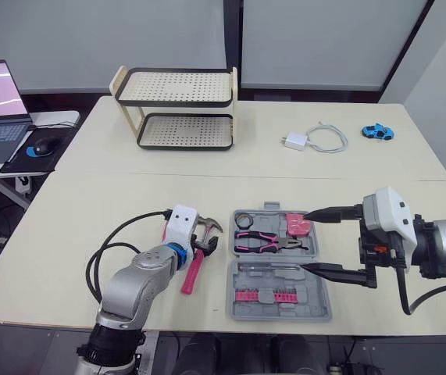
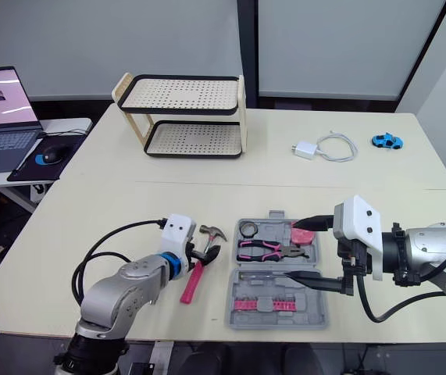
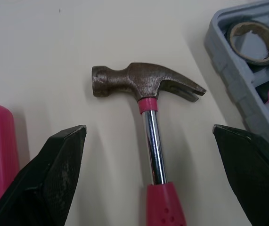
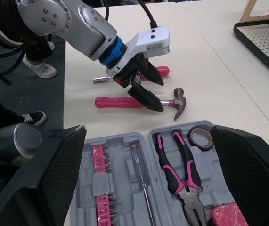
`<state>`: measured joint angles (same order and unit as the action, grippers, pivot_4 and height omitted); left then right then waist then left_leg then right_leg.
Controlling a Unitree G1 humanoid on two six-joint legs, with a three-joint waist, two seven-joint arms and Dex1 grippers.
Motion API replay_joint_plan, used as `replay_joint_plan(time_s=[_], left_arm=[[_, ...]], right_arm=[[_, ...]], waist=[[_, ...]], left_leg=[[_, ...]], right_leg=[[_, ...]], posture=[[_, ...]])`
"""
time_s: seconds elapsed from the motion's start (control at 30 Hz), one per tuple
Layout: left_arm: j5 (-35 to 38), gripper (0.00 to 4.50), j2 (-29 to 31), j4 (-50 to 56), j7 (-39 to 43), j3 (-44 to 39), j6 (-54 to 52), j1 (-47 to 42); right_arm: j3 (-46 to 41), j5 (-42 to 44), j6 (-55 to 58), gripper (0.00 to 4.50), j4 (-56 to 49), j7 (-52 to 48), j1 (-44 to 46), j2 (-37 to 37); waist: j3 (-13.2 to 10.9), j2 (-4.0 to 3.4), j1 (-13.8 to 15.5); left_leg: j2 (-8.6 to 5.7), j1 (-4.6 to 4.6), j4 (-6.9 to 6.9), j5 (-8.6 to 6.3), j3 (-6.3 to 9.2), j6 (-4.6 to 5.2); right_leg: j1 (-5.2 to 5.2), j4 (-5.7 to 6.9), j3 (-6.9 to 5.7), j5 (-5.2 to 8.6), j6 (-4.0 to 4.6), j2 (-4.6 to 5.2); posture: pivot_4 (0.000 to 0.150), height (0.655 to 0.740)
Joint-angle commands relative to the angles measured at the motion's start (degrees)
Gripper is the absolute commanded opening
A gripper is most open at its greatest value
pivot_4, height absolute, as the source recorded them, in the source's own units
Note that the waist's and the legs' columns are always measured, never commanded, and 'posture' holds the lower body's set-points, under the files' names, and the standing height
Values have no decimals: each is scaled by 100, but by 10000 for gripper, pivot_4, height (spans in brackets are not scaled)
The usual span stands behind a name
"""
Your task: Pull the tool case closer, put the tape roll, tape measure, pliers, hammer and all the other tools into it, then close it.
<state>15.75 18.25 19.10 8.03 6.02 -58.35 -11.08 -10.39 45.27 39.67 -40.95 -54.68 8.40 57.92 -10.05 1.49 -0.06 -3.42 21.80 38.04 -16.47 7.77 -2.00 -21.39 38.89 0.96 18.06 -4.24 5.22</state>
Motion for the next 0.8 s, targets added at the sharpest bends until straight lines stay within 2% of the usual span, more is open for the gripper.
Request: replay_joint_plan(time_s=[0.03, 0.13, 0.23, 0.63, 0.8], left_arm=[[-222, 44633, -27, -141, 9, 158, 145, -108], [-311, 44633, -98, -328, 64, 285, 254, -140], [-424, 38567, -187, -549, 101, 408, 418, -201], [-621, 1291, -339, -945, 276, 420, 541, -269], [-597, 572, -202, -495, 348, 199, 566, -282]], right_arm=[[-75, 37, -26, 45000, -98, 8, 34, 29], [-74, 42, -16, 45000, -94, 5, 40, 42], [-84, 45, -5, 45000, -110, 6, 25, 55], [-248, 101, 107, 45000, -197, 53, -77, 103], [-303, 119, 120, 45000, -215, 88, -83, 117]], waist=[[0, 0, 6], [0, 0, 6], [0, 0, 13], [2, 0, 16], [1, 1, 15]], left_leg=[[-1, 0, 0, 0, 0, -1], [-1, 0, 0, 10, -1, -18], [-2, 1, 0, 11, 0, -19], [-3, 0, 2, 11, 0, -20], [-3, 1, 2, 11, 0, -20]], right_leg=[[0, 0, 0, 0, 0, 0], [0, -1, 1, 0, 0, 1], [1, -1, 0, 0, 0, 1], [2, 0, 0, 0, -1, 3], [1, -1, 0, -1, -1, 3]], posture=[[1500, 7400], [1500, 7400], [1500, 7400], [1500, 7400], [1500, 7400]])
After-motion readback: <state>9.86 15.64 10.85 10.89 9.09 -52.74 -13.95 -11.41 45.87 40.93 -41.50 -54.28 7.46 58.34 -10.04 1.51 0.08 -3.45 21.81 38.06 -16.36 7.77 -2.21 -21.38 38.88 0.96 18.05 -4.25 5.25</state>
